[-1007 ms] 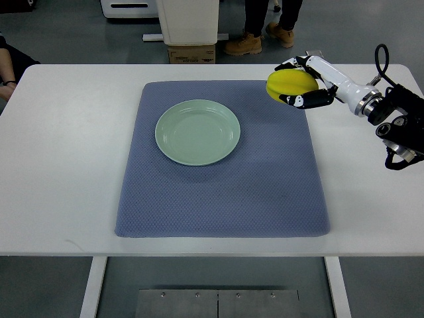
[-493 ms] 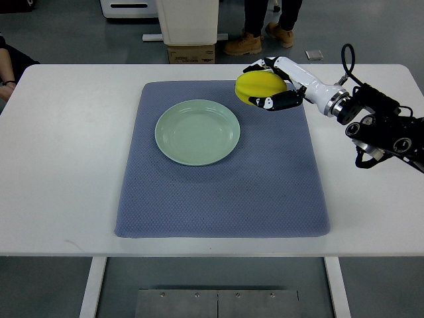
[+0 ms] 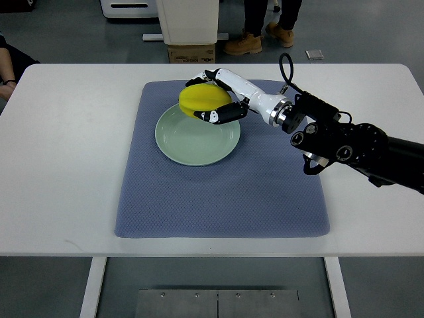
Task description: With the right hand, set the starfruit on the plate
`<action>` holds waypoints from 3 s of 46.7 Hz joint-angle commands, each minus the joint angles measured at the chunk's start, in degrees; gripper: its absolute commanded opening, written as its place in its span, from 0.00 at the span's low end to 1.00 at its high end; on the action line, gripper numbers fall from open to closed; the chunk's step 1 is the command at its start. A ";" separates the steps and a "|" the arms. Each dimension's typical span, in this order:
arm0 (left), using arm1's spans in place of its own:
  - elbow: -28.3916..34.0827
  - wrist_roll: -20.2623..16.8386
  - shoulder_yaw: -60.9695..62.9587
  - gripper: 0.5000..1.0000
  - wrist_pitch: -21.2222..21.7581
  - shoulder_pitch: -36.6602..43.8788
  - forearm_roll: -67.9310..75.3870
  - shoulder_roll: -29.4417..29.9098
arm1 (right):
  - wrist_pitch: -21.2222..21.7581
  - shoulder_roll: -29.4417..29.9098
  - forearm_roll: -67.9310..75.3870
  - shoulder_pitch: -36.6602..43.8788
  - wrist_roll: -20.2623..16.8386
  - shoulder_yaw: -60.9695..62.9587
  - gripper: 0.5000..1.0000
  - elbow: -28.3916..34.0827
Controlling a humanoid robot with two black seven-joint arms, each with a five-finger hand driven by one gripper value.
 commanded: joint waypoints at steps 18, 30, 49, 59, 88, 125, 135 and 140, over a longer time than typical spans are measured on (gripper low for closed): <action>0.00 0.01 0.00 1.00 0.00 -0.08 0.00 0.00 | 0.59 3.61 -0.10 -3.09 0.10 -0.51 0.14 -4.84; 0.00 0.01 0.00 1.00 0.00 0.01 0.00 0.00 | 0.68 3.61 -0.19 -5.38 -0.25 -0.69 0.15 -7.39; 0.00 -0.08 0.00 1.00 0.00 -0.08 0.00 0.00 | 0.59 3.61 -0.10 -8.01 -0.87 -1.39 0.20 -8.70; 0.00 0.01 0.00 1.00 0.00 0.01 0.00 0.00 | 0.68 3.61 -0.10 -8.81 -1.04 -1.30 0.41 -9.32; 0.00 0.01 0.00 1.00 0.00 0.01 0.00 0.00 | 1.03 3.61 0.08 -6.09 -1.31 -0.51 0.97 -8.79; 0.00 0.01 0.00 1.00 0.00 -0.08 0.00 0.00 | 5.69 -12.30 11.06 -9.24 -0.26 11.35 1.00 -8.97; 0.00 0.01 0.00 1.00 0.00 0.01 0.00 0.00 | 8.24 -14.41 11.15 -14.43 2.03 21.63 1.00 -9.14; 0.00 0.01 0.00 1.00 0.00 -0.08 0.00 0.00 | 8.94 -14.50 11.24 -15.66 1.24 26.02 1.00 -10.02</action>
